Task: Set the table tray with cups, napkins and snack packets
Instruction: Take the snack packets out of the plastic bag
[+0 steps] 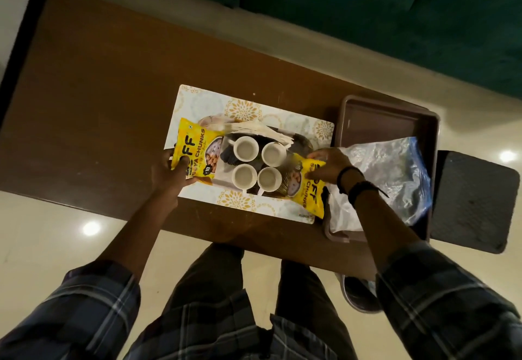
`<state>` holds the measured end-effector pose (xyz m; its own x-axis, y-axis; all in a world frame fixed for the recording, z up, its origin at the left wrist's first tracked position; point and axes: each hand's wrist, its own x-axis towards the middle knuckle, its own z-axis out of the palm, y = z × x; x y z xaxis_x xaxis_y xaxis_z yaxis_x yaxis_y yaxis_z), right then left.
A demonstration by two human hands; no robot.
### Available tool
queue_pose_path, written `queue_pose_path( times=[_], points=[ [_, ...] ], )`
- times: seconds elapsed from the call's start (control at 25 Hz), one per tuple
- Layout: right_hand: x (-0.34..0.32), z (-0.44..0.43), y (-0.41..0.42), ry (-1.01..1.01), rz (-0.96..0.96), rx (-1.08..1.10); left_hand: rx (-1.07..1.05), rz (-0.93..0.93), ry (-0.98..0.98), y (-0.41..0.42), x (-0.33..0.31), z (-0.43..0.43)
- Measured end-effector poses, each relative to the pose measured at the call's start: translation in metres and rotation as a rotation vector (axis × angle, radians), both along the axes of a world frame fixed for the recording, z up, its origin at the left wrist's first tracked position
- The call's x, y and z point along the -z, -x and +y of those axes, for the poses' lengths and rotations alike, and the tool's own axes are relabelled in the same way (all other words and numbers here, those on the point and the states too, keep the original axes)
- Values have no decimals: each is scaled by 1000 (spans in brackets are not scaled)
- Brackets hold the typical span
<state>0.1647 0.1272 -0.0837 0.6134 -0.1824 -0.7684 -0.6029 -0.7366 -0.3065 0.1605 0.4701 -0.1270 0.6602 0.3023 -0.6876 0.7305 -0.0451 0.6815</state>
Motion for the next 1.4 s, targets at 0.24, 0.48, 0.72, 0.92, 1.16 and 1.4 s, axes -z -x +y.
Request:
queue_pose_path(
  times=[0.24, 0.48, 0.72, 0.92, 1.16, 1.4],
  points=[
    [18, 13, -11, 154, -182, 178, 93, 22, 3, -1, 11, 3],
    [31, 13, 1, 93, -289, 261, 285, 25, -158, 2, 24, 13],
    [25, 10, 20, 158, -396, 99, 547, 38, -575, 11, 19, 2],
    [-2, -13, 49, 272, -476, 281, 698, -216, -594, 17, -15, -55],
    [22, -43, 98, 441, 20, 163, 824, -330, -362, 41, -39, -139],
    [-4, -61, 111, 415, -384, 342, 810, -322, -93, 63, -57, -182]
  ],
)
